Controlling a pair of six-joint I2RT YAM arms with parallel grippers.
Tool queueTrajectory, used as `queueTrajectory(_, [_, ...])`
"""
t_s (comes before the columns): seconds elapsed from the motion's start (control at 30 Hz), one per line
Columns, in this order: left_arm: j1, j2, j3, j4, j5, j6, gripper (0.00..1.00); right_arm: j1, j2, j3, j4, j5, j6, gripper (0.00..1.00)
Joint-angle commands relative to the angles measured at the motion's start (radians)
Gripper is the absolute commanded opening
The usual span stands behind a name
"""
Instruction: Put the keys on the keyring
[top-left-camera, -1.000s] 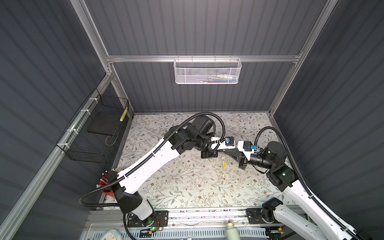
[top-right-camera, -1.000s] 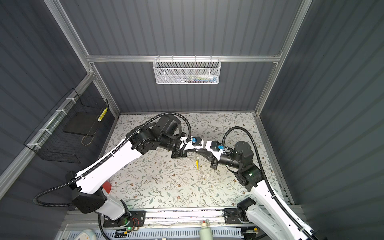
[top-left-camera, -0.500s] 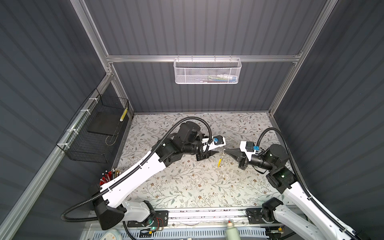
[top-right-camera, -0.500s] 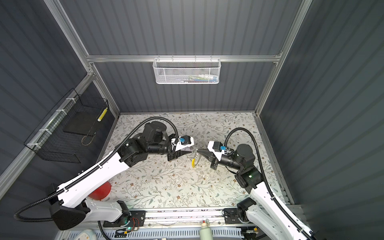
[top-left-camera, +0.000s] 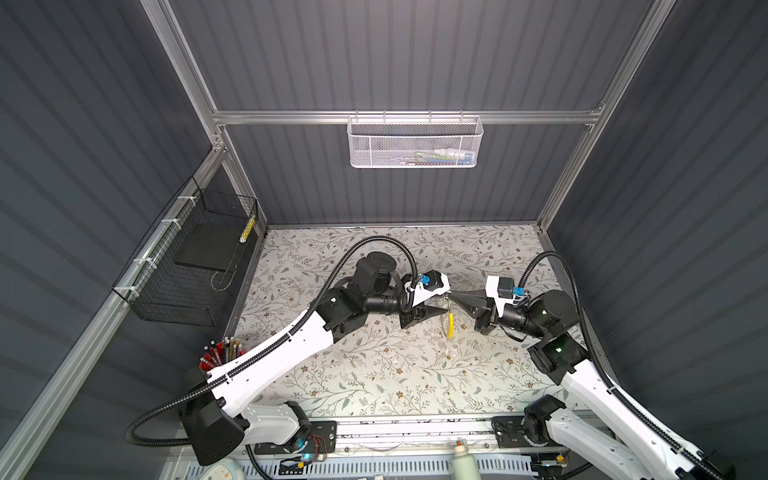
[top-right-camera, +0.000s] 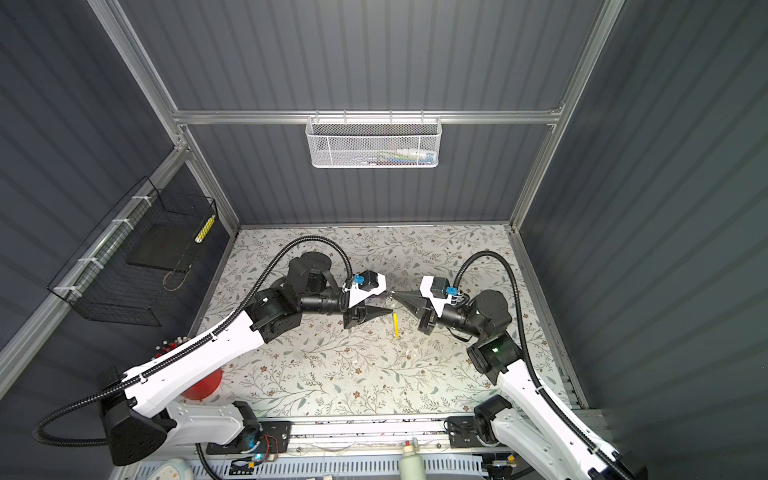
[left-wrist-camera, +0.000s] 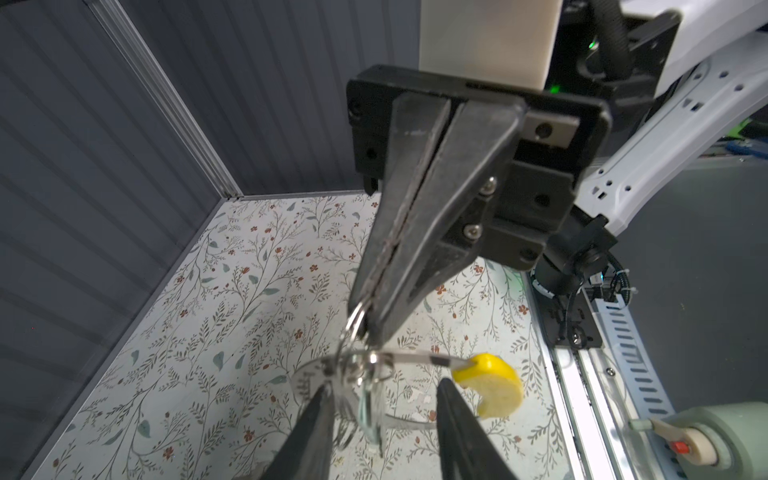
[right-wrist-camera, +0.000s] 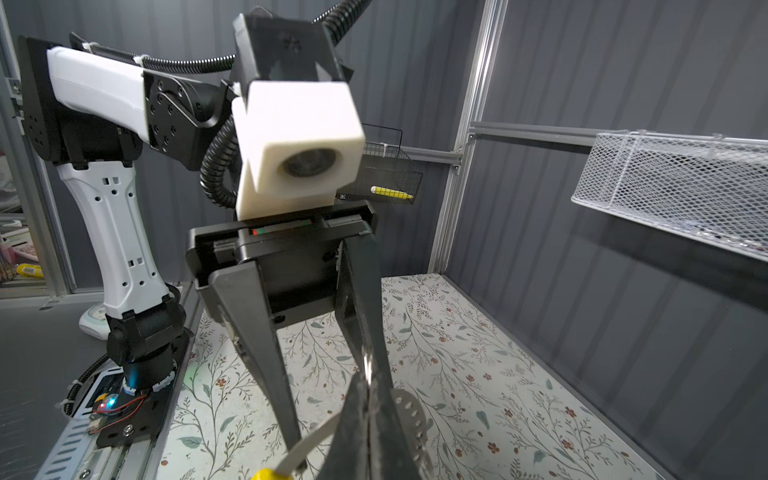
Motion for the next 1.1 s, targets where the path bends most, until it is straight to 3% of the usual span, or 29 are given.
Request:
queueTrajectory(0.0, [0.004,0.018,-0.024,0.074,0.065,-0.055,0.41,0.002,0.001,-0.006,0.081,-0.020,0.038,0.00])
queueTrajectory(0.27, [0.003,0.045,-0.025,0.099,0.072,-0.068,0.35,0.003,0.008,-0.006,0.106,-0.017,0.056,0.00])
queueTrajectory(0.47, [0.003,0.040,-0.024,0.098,0.059,-0.059,0.19,0.002,0.001,-0.015,0.104,-0.010,0.050,0.00])
queueTrajectory(0.73, [0.003,0.024,0.046,-0.095,0.008,0.067,0.04,-0.002,-0.038,-0.023,0.030,0.004,0.007,0.00])
queueTrajectory(1.07, [0.004,0.054,0.148,-0.287,-0.048,0.202,0.01,-0.014,-0.078,-0.018,-0.061,-0.004,-0.033,0.00])
